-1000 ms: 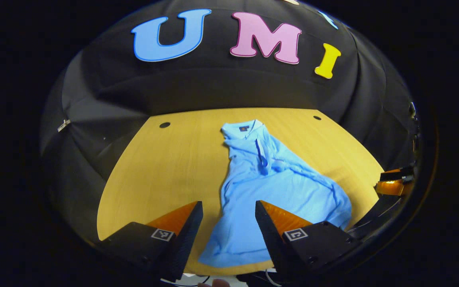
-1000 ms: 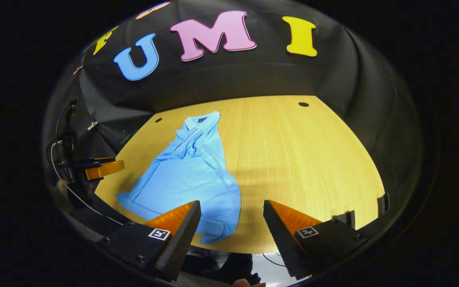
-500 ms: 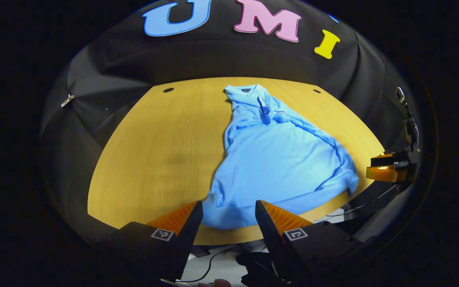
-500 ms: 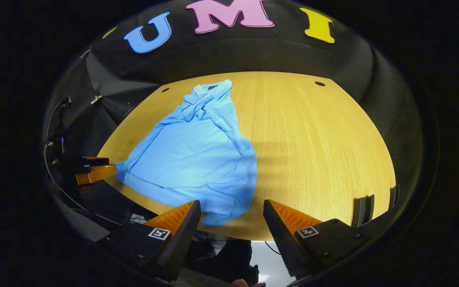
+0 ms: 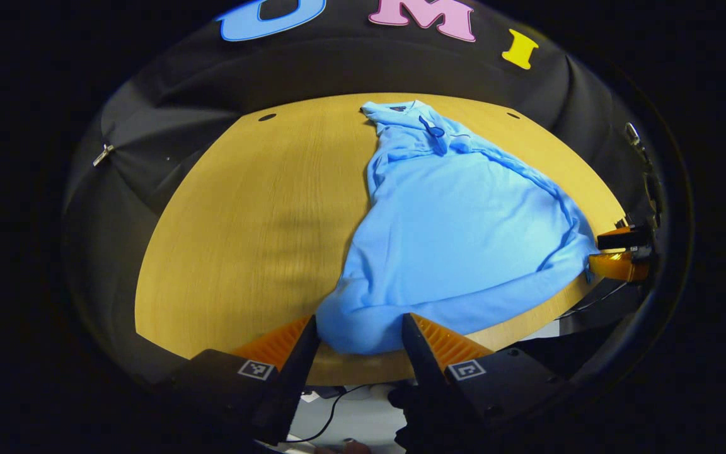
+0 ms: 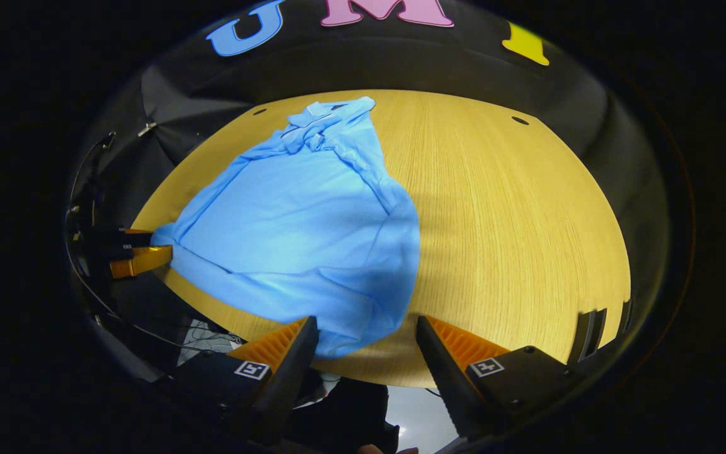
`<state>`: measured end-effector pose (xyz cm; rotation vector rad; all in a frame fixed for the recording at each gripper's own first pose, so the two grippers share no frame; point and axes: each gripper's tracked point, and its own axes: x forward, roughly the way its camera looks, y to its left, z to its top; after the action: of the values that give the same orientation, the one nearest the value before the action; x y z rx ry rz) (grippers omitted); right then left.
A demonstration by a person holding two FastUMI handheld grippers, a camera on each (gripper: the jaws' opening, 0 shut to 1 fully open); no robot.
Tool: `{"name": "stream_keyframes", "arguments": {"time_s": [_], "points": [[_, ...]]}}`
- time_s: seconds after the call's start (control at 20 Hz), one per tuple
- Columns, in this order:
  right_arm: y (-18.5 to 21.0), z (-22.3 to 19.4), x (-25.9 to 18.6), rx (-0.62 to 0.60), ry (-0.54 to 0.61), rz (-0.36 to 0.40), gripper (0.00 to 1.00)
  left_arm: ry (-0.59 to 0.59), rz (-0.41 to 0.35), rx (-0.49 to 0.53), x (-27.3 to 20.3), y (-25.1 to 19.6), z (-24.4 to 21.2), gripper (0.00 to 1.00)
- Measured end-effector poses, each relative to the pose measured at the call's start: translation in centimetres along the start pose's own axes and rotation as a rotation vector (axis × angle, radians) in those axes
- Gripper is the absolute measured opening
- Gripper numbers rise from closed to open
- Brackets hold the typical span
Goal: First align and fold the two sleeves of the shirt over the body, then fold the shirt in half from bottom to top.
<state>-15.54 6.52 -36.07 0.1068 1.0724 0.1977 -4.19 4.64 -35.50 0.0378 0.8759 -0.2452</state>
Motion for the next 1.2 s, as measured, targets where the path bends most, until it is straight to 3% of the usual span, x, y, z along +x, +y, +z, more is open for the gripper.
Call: {"name": "stream_keyframes", "arguments": {"time_s": [0.2, 0.25, 0.3, 0.35, 0.4, 0.45, 0.5, 0.65, 0.85, 1.2], "points": [[0.8, 0.7, 0.6, -0.066, -0.009, -0.011, 0.97, 0.001, -0.025, -0.054, 0.2, -0.4, 0.1, 0.83], [0.9, 0.7, 1.0, -0.062, -0.011, -0.01, 0.92, 0.004, -0.03, -0.055, 0.5, -0.6, 0.0, 0.74], [0.9, 0.9, 1.1, -0.063, -0.018, -0.007, 0.77, -0.001, -0.045, -0.047, 0.6, -1.1, 0.2, 0.56], [0.8, 1.0, 1.1, -0.06, -0.019, -0.007, 0.71, -0.003, -0.06, -0.04, 0.5, -1.7, 0.3, 0.53], [0.7, 1.1, 1.4, -0.047, -0.02, -0.006, 0.42, -0.004, -0.066, -0.034, 0.6, -2.0, 0.3, 0.25], [0.5, 1.2, 1.3, -0.032, -0.023, -0.012, 0.34, -0.011, -0.065, -0.035, 0.6, -2.1, 0.5, 0.17], [0.6, 1.3, 1.2, -0.008, -0.022, -0.005, 0.17, -0.014, -0.069, -0.048, 0.7, -2.3, 0.6, 0.07], [0.7, 1.2, 1.1, 0.062, -0.021, 0.029, 0.06, -0.016, -0.104, -0.148, 0.4, -2.8, 0.9, 0.07], [1.1, 2.3, 0.0, 0.095, -0.046, 0.057, 0.05, -0.04, -0.116, -0.213, -0.7, -2.4, 1.8, 0.06], [1.8, 10.2, -3.9, 0.124, -0.2, 0.118, 0.05, -0.172, -0.117, -0.248, -3.7, -2.4, 9.2, 0.06]]}}
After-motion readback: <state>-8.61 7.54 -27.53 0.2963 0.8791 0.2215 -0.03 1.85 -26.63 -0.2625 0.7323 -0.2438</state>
